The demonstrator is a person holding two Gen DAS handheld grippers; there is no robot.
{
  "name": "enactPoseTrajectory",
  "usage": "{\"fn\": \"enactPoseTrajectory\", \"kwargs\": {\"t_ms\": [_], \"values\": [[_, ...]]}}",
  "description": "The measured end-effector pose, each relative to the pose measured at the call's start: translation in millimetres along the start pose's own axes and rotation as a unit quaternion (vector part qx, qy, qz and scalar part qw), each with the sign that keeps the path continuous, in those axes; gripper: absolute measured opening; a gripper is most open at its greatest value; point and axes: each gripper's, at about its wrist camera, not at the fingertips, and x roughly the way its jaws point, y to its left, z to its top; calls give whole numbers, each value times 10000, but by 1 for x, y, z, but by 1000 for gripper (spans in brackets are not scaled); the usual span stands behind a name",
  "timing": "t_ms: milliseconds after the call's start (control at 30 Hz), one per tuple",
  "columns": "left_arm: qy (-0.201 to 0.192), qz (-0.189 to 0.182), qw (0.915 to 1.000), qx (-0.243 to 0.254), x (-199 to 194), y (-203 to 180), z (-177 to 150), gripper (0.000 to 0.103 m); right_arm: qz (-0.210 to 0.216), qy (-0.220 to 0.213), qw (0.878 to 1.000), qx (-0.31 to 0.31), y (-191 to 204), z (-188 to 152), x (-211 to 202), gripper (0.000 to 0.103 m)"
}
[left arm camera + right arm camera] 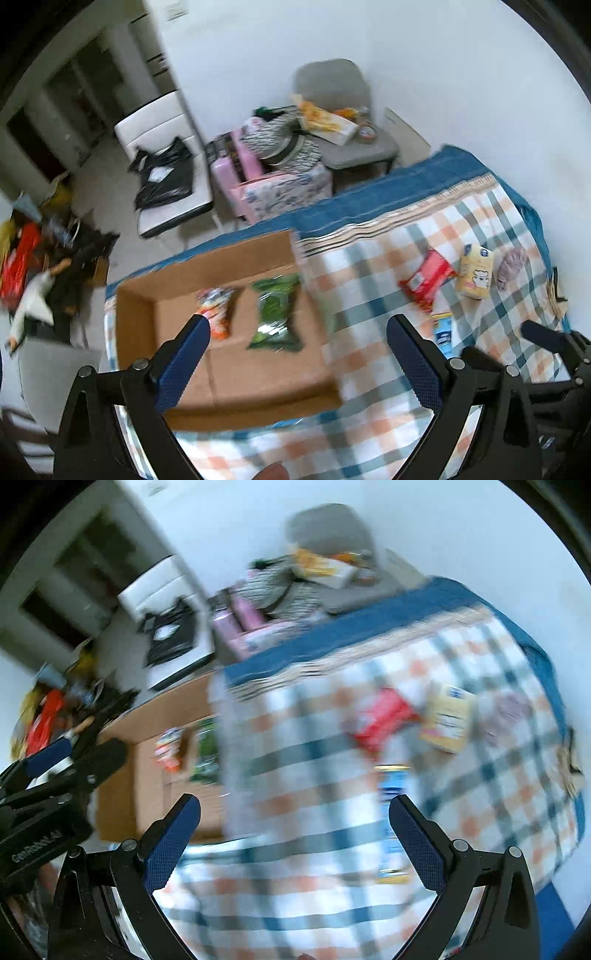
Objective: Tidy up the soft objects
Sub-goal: 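Grasp the red snack packet with left tool while right tool grasps Vinda tissue pack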
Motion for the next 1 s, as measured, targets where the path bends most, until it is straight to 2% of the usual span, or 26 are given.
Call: {"fn": "enactPoseTrajectory", "kwargs": {"t_ms": [100,233,400,600,767,1000], "values": [[129,8,9992,373,29,-45,29,98,-257,68,9986,451,-57,20,11,103],[486,-14,9945,924,84,-104,60,98,-625,167,9952,733,-114,47,37,103],[1102,-74,9842,1384,162,-158,72,98,-753,468,9906,1038,-172,75,85,103],[1760,-257,9669,1827,231,-200,64,97,-773,858,9879,1035,-199,86,139,103],[2041,-312,9557,2098,269,-221,59,96,-761,1111,9843,1139,-215,91,171,102],[2012,-441,9516,2282,279,-234,67,98,-532,1307,9808,1343,-225,102,198,101]]}}
